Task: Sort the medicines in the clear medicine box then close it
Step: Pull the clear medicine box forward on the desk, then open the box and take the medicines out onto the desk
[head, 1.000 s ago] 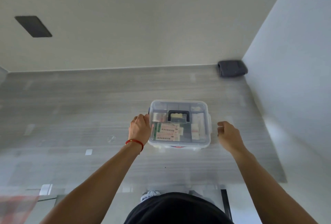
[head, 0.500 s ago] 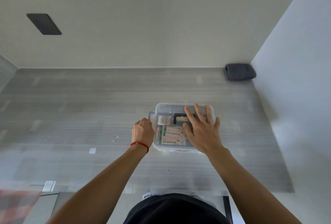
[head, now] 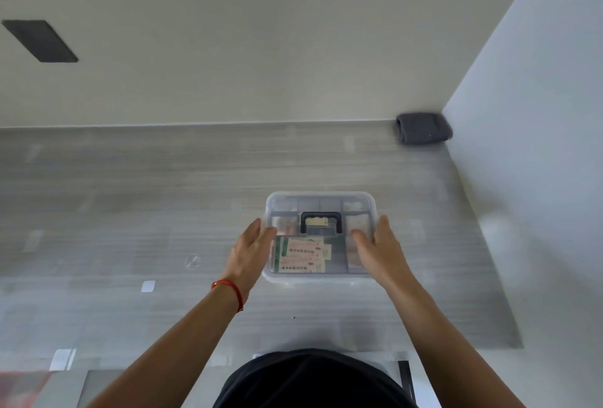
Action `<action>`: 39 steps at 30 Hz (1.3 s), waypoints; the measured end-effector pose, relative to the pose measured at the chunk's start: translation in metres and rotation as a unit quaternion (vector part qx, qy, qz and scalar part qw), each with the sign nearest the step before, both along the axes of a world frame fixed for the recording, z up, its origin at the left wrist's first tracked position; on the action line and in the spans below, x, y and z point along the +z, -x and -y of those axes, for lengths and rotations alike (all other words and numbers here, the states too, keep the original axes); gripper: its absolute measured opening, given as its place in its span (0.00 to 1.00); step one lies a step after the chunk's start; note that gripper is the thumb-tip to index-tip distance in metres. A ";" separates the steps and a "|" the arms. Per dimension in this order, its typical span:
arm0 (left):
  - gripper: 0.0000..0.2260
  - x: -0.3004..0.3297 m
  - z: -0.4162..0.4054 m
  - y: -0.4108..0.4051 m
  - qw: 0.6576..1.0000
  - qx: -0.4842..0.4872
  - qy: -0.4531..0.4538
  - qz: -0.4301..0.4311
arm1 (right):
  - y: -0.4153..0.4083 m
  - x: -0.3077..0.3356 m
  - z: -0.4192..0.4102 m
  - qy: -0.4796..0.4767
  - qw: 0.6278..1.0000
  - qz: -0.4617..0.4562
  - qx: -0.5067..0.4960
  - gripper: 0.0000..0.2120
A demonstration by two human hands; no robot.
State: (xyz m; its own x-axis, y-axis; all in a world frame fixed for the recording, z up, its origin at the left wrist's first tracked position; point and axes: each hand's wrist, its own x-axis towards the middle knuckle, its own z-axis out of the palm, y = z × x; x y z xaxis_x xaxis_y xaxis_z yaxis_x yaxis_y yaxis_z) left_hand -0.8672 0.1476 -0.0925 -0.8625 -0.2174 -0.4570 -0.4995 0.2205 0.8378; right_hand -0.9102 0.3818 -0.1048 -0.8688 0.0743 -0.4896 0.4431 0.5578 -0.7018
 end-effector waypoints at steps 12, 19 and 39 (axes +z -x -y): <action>0.21 0.061 0.010 0.054 0.989 0.074 -0.124 -0.040 | 0.055 0.071 -0.006 0.035 0.994 -0.101 -0.019 0.12; 0.31 0.054 0.034 0.172 0.985 0.114 -0.122 0.043 | 0.174 0.053 0.010 0.107 0.989 -0.033 -0.101 0.13; 0.33 -0.056 0.067 0.183 0.907 0.175 -0.352 0.154 | 0.177 -0.033 -0.009 0.295 0.919 0.138 -0.222 0.07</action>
